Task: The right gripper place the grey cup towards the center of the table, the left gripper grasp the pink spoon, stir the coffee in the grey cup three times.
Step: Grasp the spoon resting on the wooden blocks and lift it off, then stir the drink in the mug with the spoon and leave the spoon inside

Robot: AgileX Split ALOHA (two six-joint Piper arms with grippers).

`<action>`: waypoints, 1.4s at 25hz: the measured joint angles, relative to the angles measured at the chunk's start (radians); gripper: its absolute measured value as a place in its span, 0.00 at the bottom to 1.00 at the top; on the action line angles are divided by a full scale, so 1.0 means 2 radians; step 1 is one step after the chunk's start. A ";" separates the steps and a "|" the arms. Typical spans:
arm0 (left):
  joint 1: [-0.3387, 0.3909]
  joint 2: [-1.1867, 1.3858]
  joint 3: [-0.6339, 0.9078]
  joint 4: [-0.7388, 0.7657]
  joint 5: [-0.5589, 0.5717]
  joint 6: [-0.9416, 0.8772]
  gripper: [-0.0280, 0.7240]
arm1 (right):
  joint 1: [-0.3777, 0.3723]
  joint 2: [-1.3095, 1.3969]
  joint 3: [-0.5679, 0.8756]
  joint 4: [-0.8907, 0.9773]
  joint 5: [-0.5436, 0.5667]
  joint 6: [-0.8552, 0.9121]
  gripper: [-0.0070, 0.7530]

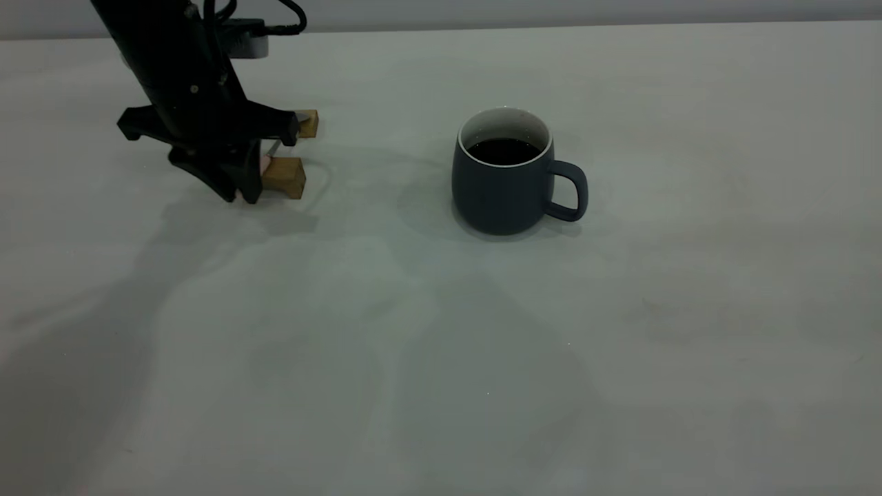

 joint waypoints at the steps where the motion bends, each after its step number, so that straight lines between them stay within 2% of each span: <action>1: 0.000 0.000 0.000 0.000 0.000 0.000 0.26 | 0.000 0.000 0.000 0.000 0.000 0.000 0.32; 5: 0.000 -0.006 -0.011 -0.001 0.034 -0.023 0.26 | 0.000 0.000 0.000 0.000 0.000 0.000 0.32; 9: 0.000 -0.032 -0.058 -0.047 0.129 -0.107 0.26 | 0.000 0.000 0.000 0.000 0.000 0.000 0.32; 13: 0.000 -0.056 -0.112 -0.188 0.236 -0.225 0.26 | 0.000 0.000 0.000 0.000 0.000 0.000 0.32; 17: 0.000 -0.058 -0.148 -0.384 0.286 -0.309 0.26 | 0.000 0.000 0.000 0.000 0.000 0.000 0.32; 19: -0.004 -0.058 -0.149 -0.486 0.294 -0.322 0.26 | 0.000 0.000 0.000 0.000 0.000 0.000 0.32; 23: -0.025 -0.055 -0.150 -0.606 0.292 -0.327 0.26 | 0.000 0.000 0.000 0.000 0.000 0.000 0.32; 29: -0.061 -0.016 -0.151 -0.671 0.266 -0.332 0.26 | 0.000 0.000 0.000 0.000 0.000 0.000 0.32; 35: -0.070 0.020 -0.151 -0.697 0.266 -0.385 0.26 | 0.000 0.000 0.000 0.000 0.000 0.000 0.32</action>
